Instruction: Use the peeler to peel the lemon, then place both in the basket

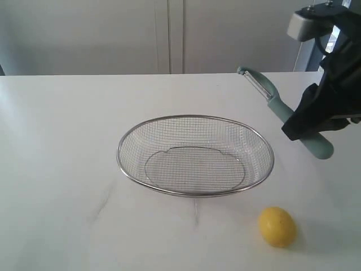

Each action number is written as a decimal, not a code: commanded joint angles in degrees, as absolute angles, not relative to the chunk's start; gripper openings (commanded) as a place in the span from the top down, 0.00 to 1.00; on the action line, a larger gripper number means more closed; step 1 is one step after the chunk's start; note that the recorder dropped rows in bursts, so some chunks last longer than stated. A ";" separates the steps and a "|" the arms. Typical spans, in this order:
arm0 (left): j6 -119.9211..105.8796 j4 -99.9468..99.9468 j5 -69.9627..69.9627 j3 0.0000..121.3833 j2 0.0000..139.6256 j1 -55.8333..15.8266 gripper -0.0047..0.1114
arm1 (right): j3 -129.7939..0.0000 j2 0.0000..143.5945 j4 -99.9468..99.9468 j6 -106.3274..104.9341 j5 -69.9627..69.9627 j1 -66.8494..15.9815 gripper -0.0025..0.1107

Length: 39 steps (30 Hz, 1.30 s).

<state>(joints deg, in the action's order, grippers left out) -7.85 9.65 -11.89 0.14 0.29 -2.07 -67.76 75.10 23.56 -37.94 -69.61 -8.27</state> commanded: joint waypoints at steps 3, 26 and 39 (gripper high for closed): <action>-7.72 10.05 -12.07 0.00 0.00 -2.02 0.96 | -67.74 74.85 24.15 -38.20 -68.97 -7.91 0.98; -7.72 10.05 6.46 0.00 0.00 -2.00 0.96 | -67.74 74.85 24.15 -38.20 -68.85 -7.91 0.98; -7.72 9.79 9.41 0.00 0.00 -2.00 0.96 | -67.74 74.85 24.15 -38.20 -68.85 -7.91 0.98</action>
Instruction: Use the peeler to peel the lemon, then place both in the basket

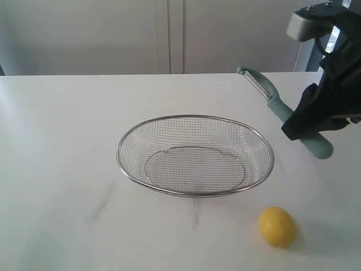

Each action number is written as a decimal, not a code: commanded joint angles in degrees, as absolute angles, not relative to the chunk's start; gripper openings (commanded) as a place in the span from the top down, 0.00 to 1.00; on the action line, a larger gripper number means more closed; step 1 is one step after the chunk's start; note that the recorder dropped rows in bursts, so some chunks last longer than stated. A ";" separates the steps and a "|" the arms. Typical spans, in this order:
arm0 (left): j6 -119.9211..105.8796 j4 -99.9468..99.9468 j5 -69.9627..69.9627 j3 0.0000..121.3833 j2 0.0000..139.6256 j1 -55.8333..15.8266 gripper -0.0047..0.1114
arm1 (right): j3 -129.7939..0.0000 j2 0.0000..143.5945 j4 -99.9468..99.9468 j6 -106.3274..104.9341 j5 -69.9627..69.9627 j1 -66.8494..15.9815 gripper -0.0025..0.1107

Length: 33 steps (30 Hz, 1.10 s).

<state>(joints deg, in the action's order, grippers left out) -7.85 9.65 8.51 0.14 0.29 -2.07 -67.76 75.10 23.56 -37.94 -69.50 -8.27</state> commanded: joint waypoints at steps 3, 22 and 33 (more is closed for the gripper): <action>-7.57 9.79 9.51 0.00 0.00 -2.00 0.96 | -67.74 74.85 24.15 -38.20 -68.85 -7.91 0.98; 19.82 8.27 37.70 0.00 0.00 -2.00 0.96 | -67.74 74.85 24.15 -38.20 -68.73 -7.91 0.98; 27.14 -10.46 36.61 5.34 1.99 -2.00 0.96 | -67.74 74.85 24.15 -38.20 -68.61 -7.91 0.98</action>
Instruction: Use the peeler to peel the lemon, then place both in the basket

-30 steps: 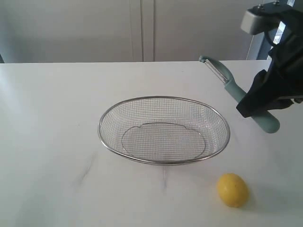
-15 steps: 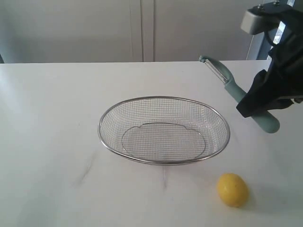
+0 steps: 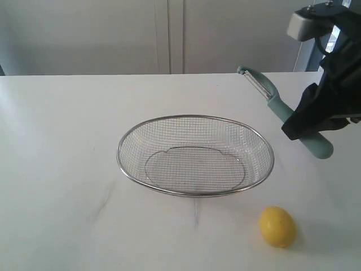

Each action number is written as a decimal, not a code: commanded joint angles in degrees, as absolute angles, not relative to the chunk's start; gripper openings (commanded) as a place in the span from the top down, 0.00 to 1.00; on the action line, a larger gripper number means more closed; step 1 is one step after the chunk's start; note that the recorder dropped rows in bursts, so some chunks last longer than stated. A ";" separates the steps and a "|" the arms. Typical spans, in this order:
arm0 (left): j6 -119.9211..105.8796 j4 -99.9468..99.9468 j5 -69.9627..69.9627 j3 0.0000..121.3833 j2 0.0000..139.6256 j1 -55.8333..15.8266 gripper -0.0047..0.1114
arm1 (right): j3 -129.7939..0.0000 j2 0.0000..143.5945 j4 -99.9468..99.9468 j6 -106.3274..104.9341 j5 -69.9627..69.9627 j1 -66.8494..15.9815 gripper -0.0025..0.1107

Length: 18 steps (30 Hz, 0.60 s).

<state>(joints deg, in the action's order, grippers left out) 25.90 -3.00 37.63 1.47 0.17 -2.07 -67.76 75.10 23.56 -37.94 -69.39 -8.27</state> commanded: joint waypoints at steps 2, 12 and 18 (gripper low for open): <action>27.38 -13.22 33.37 7.87 4.72 -2.00 0.96 | -67.74 74.85 24.15 -38.20 -68.61 -7.91 0.98; 43.17 -36.00 11.39 22.70 22.17 -2.00 0.96 | -67.74 74.85 24.15 -38.20 -68.61 -7.91 0.98; 65.42 -61.14 2.65 30.04 30.71 -5.10 0.96 | -67.74 74.85 24.15 -38.20 -68.61 -7.91 0.98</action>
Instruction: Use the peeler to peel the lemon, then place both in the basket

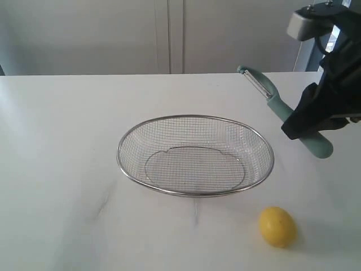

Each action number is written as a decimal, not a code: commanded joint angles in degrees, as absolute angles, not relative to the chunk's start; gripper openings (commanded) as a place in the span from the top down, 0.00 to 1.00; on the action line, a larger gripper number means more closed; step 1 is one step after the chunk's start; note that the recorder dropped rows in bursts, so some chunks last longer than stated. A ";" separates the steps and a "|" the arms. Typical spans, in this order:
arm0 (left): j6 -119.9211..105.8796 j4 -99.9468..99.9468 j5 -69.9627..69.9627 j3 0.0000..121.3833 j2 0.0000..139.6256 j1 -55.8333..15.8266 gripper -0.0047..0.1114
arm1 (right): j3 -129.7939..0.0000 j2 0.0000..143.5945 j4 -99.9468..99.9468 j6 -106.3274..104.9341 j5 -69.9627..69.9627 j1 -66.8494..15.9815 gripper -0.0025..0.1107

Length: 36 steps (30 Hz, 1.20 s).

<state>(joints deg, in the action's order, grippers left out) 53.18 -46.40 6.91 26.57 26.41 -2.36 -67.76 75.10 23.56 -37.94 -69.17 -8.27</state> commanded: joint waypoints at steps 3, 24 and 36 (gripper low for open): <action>65.79 -63.60 -1.12 31.53 34.66 -8.35 0.96 | -67.74 74.85 24.15 -38.20 -68.61 -7.91 0.98; -17.12 6.61 -39.46 48.15 60.59 -16.32 0.96 | -67.74 74.85 24.15 -38.20 -68.61 -7.91 0.98; -22.33 12.98 -35.06 48.24 69.10 -30.97 0.96 | -67.74 74.85 24.15 -38.20 -68.61 -7.91 0.98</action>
<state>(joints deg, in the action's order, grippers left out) -21.93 12.13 -36.56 47.80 67.09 -27.30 -67.76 75.10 23.56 -37.94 -69.06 -8.27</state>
